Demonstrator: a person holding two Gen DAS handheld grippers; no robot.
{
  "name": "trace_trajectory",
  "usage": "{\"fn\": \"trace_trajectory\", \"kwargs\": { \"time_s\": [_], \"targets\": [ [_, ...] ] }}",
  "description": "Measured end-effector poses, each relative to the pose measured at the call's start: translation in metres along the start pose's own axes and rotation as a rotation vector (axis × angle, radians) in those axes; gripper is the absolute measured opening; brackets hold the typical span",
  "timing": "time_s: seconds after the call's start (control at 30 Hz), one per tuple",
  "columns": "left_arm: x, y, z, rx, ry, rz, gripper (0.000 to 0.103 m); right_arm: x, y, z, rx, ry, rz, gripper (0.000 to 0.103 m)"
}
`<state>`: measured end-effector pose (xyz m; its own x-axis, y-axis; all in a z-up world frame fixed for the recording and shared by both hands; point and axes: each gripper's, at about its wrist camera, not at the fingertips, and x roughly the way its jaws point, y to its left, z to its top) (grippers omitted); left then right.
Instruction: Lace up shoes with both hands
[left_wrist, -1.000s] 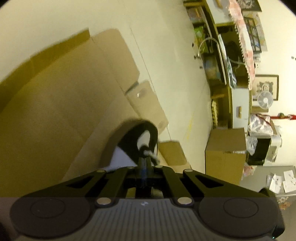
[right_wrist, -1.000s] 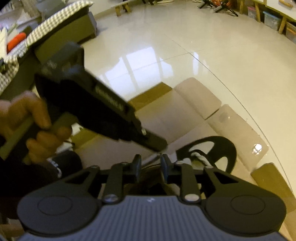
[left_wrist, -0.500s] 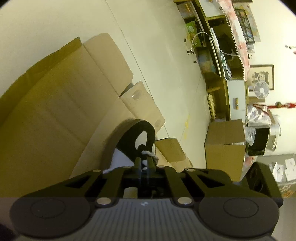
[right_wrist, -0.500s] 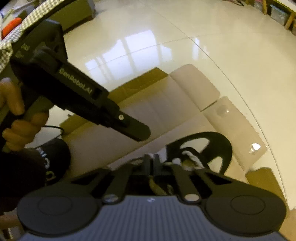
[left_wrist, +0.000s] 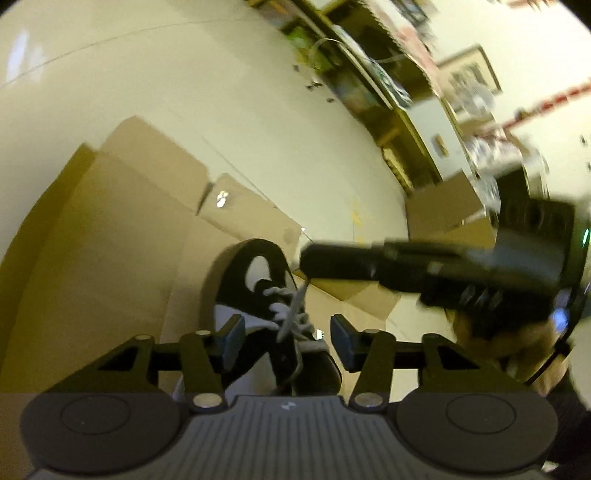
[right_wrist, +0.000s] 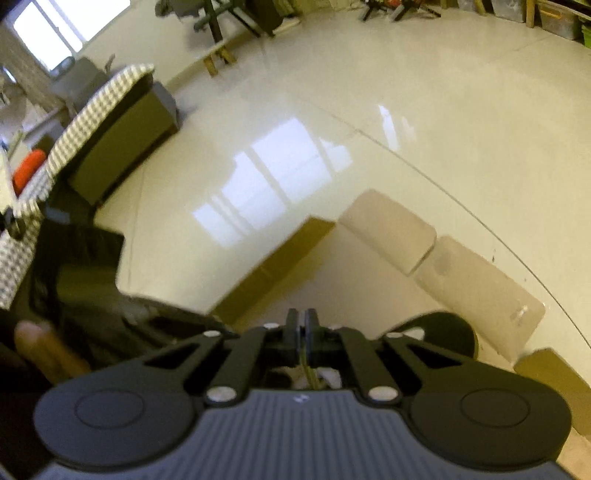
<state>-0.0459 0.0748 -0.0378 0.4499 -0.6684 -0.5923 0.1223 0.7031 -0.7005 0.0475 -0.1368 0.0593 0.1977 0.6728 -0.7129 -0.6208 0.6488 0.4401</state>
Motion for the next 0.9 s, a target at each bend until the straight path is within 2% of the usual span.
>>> {"fn": "trace_trajectory", "kwargs": {
  "time_s": [0.03,0.07,0.1,0.2,0.27,0.37,0.4,0.53,0.63,0.9],
  "targets": [
    [0.002,-0.001,0.0,0.01,-0.004,0.002,0.03,-0.004,0.004,0.003,0.0,-0.019,0.019,0.003],
    [0.003,-0.002,0.001,0.014,-0.008,0.001,0.002,-0.006,0.007,0.006,-0.005,-0.029,0.023,0.003],
    [0.004,-0.002,0.002,0.017,-0.015,-0.002,0.001,-0.008,0.01,0.008,-0.011,-0.036,0.026,0.0],
    [0.001,-0.009,0.002,0.058,-0.036,0.013,0.0,-0.015,0.009,0.015,0.003,-0.074,0.057,0.001],
    [-0.002,-0.015,-0.001,0.106,-0.046,0.057,0.0,-0.021,0.005,0.018,0.009,-0.1,0.022,0.005],
    [-0.01,-0.015,0.001,0.107,-0.071,0.1,0.0,-0.028,-0.005,0.014,0.037,-0.115,-0.045,0.011],
    [-0.014,-0.015,0.002,0.111,-0.082,0.109,0.0,-0.029,-0.008,0.011,0.043,-0.113,-0.064,0.016],
    [-0.034,-0.025,0.012,0.187,-0.145,0.161,0.0,-0.026,-0.006,-0.005,0.015,-0.071,-0.114,0.02],
    [-0.05,-0.032,0.019,0.231,-0.185,0.201,0.0,-0.016,0.0,-0.02,-0.036,-0.019,-0.154,0.028],
    [-0.101,-0.048,0.039,0.266,-0.292,0.277,0.0,-0.015,0.001,-0.037,-0.061,0.009,-0.182,0.032]
  ]
}}
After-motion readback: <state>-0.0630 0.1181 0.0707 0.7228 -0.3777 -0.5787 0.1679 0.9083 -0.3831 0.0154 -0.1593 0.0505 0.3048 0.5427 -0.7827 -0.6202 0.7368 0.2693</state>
